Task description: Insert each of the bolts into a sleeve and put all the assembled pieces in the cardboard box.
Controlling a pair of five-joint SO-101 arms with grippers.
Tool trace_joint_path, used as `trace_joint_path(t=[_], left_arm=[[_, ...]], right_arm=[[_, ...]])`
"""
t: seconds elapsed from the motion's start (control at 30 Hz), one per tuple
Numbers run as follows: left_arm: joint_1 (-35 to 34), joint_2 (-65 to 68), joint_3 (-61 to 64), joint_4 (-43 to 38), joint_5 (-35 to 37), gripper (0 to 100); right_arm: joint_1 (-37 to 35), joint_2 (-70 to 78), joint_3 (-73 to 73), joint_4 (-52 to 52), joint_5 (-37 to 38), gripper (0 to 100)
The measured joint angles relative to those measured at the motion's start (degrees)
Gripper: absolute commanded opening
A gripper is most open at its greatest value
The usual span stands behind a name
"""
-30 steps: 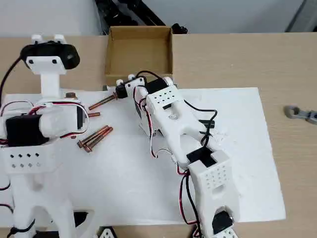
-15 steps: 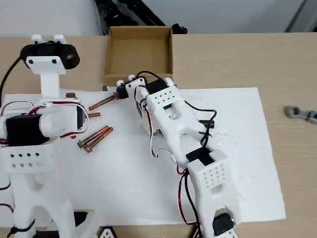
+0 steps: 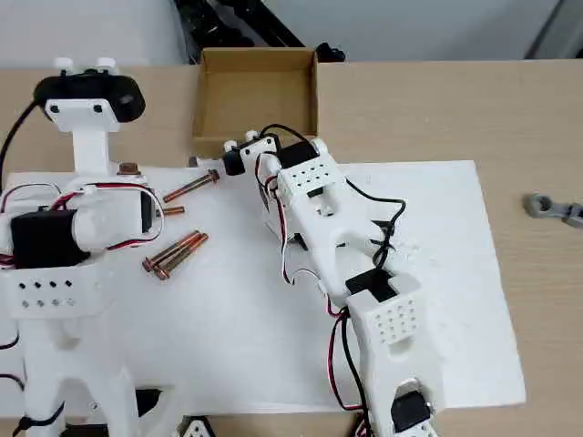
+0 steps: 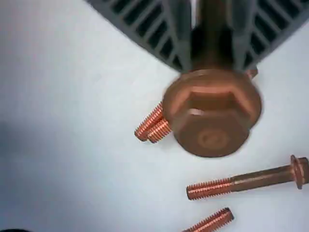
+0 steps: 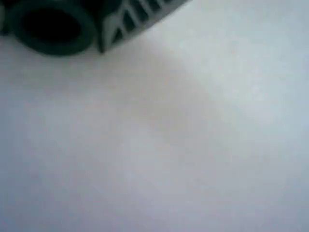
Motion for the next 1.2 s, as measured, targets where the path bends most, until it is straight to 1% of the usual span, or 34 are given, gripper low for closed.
trace_joint_path(t=[0.13, 0.3, 0.4, 0.73, 0.83, 1.0, 1.07, 1.13, 1.2], left_arm=[[0.00, 0.00, 0.00, -1.32, 0.00, 1], [0.00, 0.00, 0.00, -4.22, 0.00, 1], [0.00, 0.00, 0.00, -5.36, 0.00, 1], [0.00, 0.00, 0.00, -7.03, 0.00, 1], [0.00, 0.00, 0.00, -8.88, 0.00, 1], [0.00, 0.00, 0.00, -12.22, 0.00, 1], [0.00, 0.00, 0.00, -13.01, 0.00, 1], [0.26, 0.00, 0.00, -13.45, 0.00, 1], [1.41, 0.00, 0.00, -13.45, 0.00, 1]], right_arm=[[0.00, -1.58, 0.00, 0.35, 2.02, 7.8], [-0.26, -7.12, 1.23, 0.44, 2.55, 7.9], [-1.05, -13.80, 1.23, 1.58, 2.73, 7.9], [-0.53, -37.89, 1.23, 12.22, 2.64, 7.9], [-0.88, -46.07, 1.23, 12.48, -1.23, 7.9], [-1.14, -58.90, 1.23, 12.75, -12.04, 7.9], [-1.23, -63.91, 1.23, 12.84, -15.30, 7.9], [-1.05, -68.84, 1.23, 12.84, -16.53, 7.7], [-0.97, -73.67, 2.29, 12.84, -17.05, 4.0]])
